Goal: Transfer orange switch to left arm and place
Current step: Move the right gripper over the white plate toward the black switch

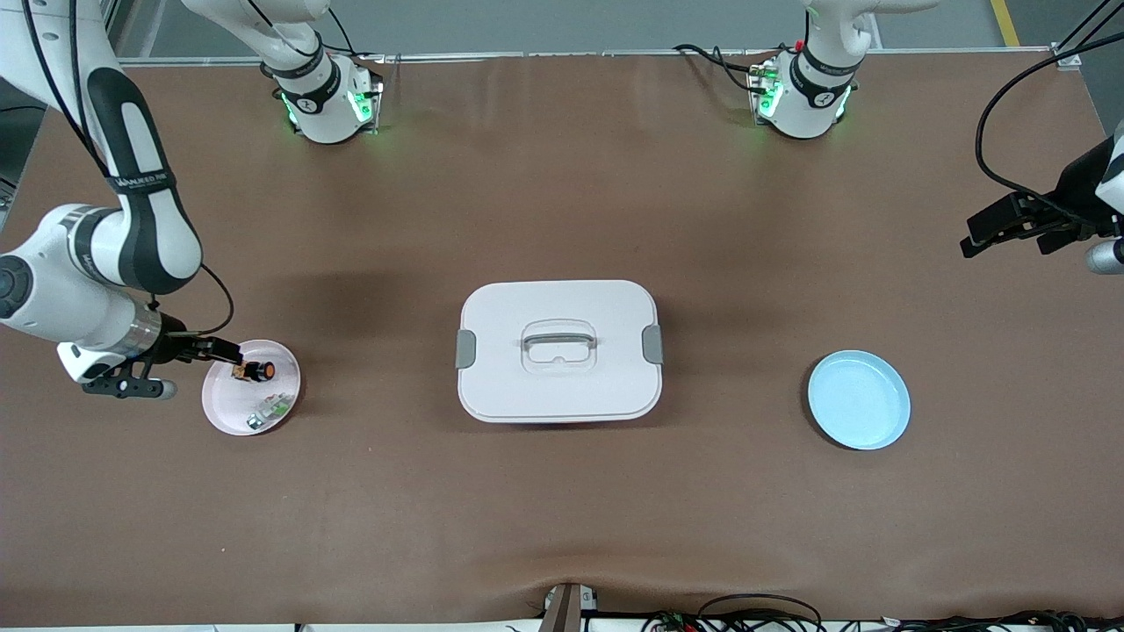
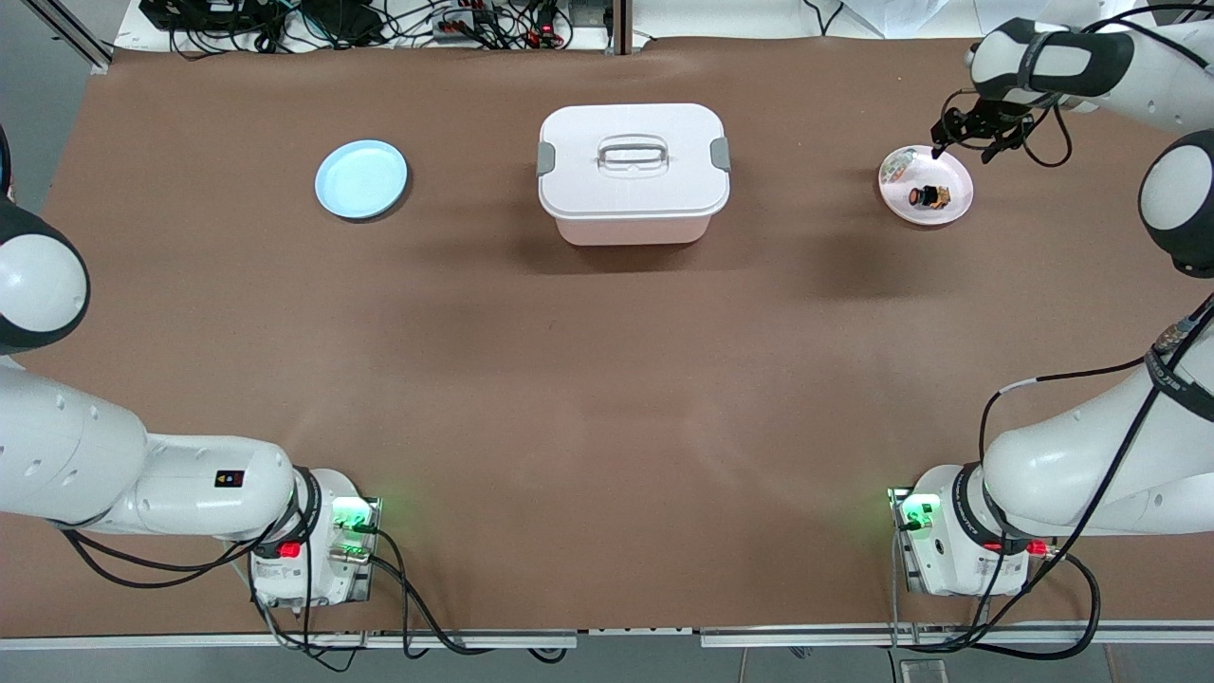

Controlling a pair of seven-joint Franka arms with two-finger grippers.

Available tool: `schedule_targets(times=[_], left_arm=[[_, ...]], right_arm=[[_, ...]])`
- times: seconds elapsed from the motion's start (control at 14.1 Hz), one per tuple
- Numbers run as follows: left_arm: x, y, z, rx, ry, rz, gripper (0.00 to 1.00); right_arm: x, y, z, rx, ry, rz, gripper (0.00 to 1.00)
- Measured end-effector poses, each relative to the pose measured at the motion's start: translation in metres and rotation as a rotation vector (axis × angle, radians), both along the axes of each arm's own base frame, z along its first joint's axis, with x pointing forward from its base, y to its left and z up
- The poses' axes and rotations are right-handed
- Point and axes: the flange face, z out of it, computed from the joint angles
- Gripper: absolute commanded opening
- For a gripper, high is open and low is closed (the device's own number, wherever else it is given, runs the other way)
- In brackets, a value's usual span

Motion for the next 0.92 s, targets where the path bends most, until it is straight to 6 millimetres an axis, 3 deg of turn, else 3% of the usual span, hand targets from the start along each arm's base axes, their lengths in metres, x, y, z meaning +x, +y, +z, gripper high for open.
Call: schedule_targets(times=[0.36,0.92], left_arm=[[0.000,0.000,0.000,0.000,0.000,0.000,1.00],[0.000,0.000,0.000,0.000,0.000,-0.001,1.00]], right_arm=[[0.003,-0.002,-0.035,-0.008,-0.005,0.012,1.00],[0.001,0.000,-0.072,-0.004,0.011,0.008,1.00]])
